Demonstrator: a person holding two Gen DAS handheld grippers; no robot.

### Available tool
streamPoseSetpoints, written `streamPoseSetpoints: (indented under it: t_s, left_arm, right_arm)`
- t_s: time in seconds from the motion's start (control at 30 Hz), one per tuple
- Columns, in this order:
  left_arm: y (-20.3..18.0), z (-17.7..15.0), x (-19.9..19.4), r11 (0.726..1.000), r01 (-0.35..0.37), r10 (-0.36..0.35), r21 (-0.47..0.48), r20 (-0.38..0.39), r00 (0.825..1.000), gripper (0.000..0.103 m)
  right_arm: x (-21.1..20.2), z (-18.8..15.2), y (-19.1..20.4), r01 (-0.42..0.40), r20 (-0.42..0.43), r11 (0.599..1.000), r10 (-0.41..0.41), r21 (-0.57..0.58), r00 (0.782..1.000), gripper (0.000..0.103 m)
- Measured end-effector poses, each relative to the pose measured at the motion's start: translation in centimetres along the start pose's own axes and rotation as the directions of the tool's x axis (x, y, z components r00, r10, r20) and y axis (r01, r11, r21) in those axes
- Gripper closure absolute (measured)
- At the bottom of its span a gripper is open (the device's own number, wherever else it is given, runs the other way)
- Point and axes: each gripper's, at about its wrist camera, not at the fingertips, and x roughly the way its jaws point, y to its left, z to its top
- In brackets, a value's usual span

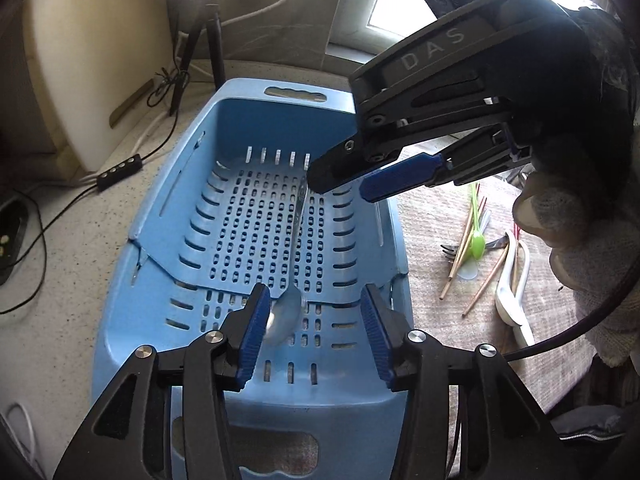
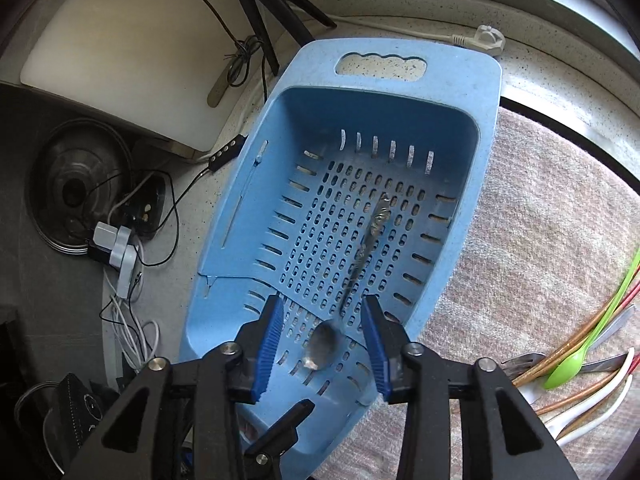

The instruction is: Organize utensils

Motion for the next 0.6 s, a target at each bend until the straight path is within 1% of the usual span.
streamPoseSetpoints:
  t_s: [0.23,0.37,0.47,0.57,0.6]
  left_arm:
    - [-0.3,-0.5,-1.0,1.000,-0.008,0.008,-0.015,0.013,1.000,0.057]
    - [-1.5,-0.6,-1.6,1.000,-0.016,0.016,0.003,0.023,1.000,0.057]
    - [-2.7,-0.6,-2.2,1.000,-0.006,0.005,0.017,0.039,0.999,0.057]
    - [-4.1,-0.6,-2.5,0.999,0.007,-0.009,0.032,0.046,0.999,0.057]
    - [-4.6,-0.6,-2.6,0.999,0.017,-0.019,0.037,0.047,0.999,0.057]
  right_arm:
    - [-2.6,-1.3,-1.3,0.009,0.039,0.999,-0.008,-0.037,0.999,0.064]
    - [-4.3,-2.3,-3.1,0.018,0.057,0.999,-0.017,-0.031,0.998,0.064]
    - [-6.2,-3.2,-4.8,0.029,0.104,0.999,-0.027,-0.020,0.994,0.064]
    - [-8.4,-4.2,-6.7,0.058,0.182,0.998,-0.054,-0.015,0.982,0.064]
    - [-9.1,-4.5,-7.4,0.061,0.197,0.998,-0.057,-0.015,0.979,0.064]
